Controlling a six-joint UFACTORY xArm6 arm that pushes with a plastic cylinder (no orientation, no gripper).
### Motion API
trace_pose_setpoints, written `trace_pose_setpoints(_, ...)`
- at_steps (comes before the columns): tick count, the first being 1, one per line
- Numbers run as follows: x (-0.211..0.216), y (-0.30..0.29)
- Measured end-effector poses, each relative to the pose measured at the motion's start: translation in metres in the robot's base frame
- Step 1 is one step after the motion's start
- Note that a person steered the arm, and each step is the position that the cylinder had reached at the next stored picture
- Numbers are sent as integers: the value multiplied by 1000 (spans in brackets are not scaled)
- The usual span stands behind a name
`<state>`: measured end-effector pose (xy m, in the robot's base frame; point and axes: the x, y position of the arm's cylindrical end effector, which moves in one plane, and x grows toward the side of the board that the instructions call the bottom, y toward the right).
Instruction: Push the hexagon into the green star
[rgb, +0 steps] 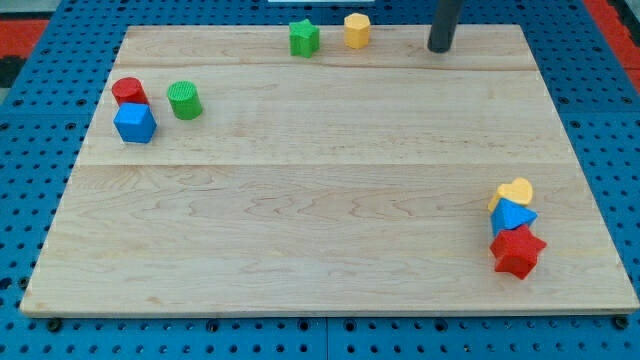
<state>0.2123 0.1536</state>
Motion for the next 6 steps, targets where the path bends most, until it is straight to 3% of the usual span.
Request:
trace_pose_setpoints(1, -21, -20)
trace_pose_setpoints(4, -10, -106)
trace_pose_setpoints(6, 69, -82)
